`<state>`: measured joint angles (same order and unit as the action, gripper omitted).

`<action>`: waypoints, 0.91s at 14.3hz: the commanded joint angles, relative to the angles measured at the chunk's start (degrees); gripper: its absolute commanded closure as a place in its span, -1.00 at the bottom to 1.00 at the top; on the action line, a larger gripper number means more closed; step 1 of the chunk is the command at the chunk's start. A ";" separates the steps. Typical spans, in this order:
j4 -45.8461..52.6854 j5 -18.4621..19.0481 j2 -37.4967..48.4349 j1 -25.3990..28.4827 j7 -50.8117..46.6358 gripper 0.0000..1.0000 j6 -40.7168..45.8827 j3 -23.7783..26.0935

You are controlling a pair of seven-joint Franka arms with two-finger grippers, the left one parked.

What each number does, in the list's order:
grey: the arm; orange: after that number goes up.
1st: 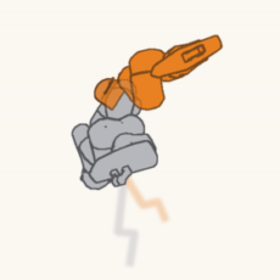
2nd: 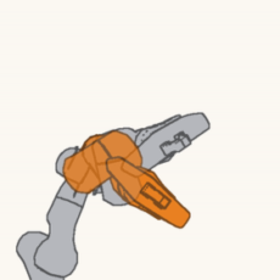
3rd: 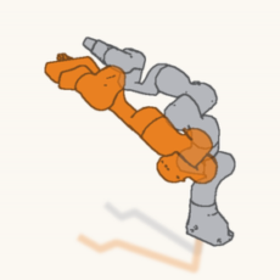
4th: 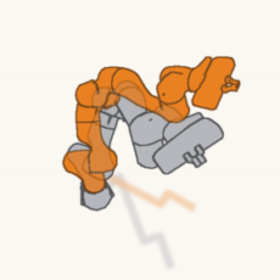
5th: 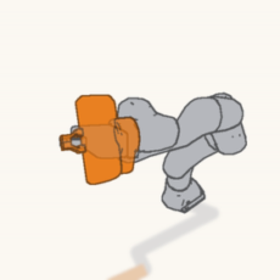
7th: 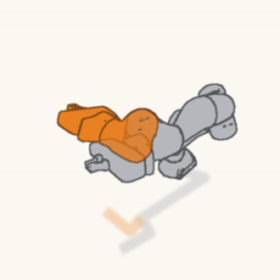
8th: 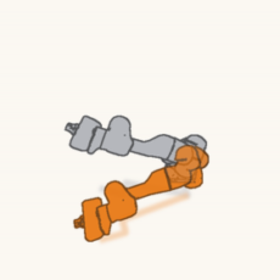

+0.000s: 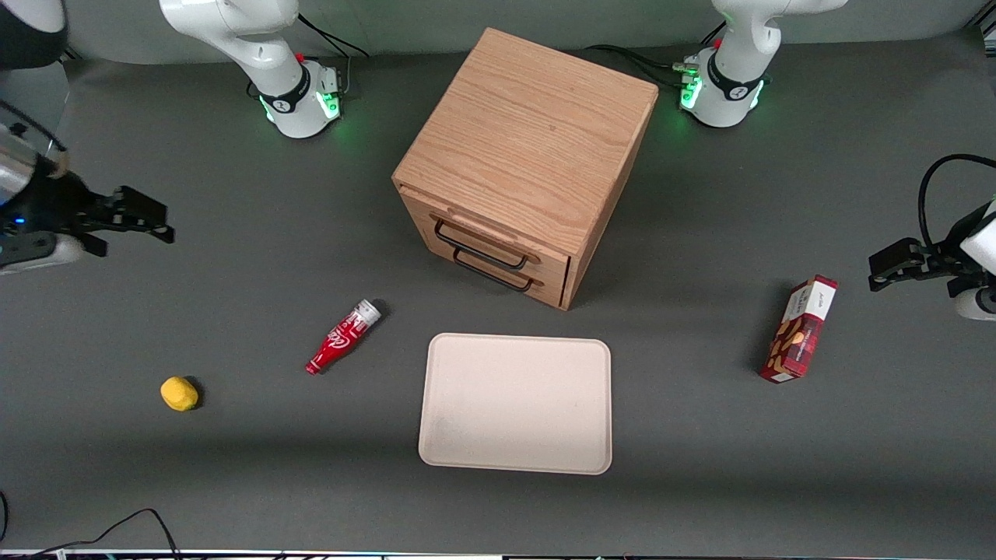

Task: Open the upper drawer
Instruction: 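Move the right gripper toward the wooden cabinet's upper drawer handle, then lower the right gripper and hook the upper drawer's black handle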

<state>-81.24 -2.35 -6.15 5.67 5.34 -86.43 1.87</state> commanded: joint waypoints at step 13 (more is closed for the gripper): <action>13.21 -0.28 -17.66 23.85 9.51 -1.00 -6.98 -0.03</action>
<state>-71.01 -2.28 -20.53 28.20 12.24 -92.22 2.01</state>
